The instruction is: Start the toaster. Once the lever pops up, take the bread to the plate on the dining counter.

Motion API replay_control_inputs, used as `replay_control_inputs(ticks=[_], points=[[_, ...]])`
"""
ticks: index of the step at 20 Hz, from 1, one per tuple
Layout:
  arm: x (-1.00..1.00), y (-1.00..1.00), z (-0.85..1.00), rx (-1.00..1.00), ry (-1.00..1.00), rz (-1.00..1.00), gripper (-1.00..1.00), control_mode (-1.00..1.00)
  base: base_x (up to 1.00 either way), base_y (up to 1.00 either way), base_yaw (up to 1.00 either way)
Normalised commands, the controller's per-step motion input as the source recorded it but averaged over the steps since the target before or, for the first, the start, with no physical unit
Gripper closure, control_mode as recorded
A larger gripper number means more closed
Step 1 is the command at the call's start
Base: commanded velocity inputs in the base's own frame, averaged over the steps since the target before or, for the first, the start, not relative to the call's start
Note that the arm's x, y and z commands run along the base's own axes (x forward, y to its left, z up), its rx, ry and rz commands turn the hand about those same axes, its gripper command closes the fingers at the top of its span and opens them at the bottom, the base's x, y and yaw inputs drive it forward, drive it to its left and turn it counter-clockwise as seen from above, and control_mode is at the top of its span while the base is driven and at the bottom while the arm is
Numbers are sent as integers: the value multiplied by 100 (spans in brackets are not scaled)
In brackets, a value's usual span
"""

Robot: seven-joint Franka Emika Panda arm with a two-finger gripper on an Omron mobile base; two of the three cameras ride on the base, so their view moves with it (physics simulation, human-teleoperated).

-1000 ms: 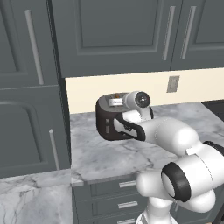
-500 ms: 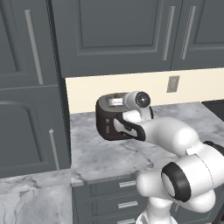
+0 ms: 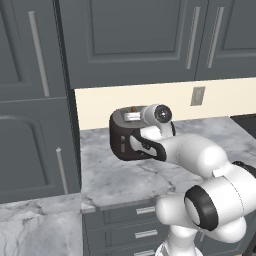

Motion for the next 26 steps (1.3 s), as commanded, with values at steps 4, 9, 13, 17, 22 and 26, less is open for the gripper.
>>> replay_control_inputs(ticks=[4,9,13,17,22,26], points=[[0,0,0,0,0,0,-100,-100,0,0,0],[1,1,0,0,0,0,-100,-100,0,0,0],[7,15,-7,0,0,0,-100,-100,0,0,0],[15,19,-9,0,0,0,-100,-100,0,0,0],[16,3,0,0,0,0,-100,-100,0,0,0],[21,-2,0,1,0,0,-100,-100,0,0,0]])
